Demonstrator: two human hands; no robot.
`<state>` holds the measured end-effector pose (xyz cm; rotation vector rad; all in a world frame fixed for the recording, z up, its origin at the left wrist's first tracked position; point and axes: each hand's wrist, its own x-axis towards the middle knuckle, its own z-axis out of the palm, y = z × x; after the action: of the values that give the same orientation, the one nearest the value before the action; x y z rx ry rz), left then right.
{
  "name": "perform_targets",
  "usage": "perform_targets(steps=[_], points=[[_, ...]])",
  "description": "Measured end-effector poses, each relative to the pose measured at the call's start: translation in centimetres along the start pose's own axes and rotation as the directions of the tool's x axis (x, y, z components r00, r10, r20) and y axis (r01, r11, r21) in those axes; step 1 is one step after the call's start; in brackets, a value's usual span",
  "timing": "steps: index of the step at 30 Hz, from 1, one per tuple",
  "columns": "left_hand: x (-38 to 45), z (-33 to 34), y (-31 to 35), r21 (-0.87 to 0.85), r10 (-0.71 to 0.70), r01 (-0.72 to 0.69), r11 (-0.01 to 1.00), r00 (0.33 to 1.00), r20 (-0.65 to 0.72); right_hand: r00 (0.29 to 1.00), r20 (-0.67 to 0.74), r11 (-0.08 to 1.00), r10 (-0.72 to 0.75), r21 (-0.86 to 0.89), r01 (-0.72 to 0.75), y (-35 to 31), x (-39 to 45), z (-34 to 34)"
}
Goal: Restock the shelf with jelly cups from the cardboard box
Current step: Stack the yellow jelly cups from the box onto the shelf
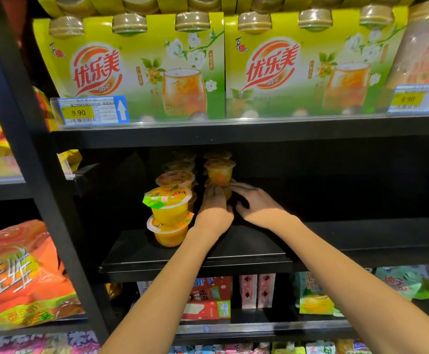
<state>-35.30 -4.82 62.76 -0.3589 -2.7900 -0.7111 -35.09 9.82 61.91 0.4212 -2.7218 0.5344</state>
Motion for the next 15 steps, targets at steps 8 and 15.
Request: perform_targets(steps=[8,15], points=[[1.1,0.6,-0.5,0.010,0.030,-0.030,0.999,1.000,-0.009,1.000,-0.001,1.000,-0.005,0.008,0.005,-0.1,0.4,0.2],[1.2,0.7,-0.4,0.037,0.013,-0.013,0.999,1.000,-0.007,1.000,0.011,1.000,0.008,-0.004,-0.008,-0.9,0.3,-0.2]])
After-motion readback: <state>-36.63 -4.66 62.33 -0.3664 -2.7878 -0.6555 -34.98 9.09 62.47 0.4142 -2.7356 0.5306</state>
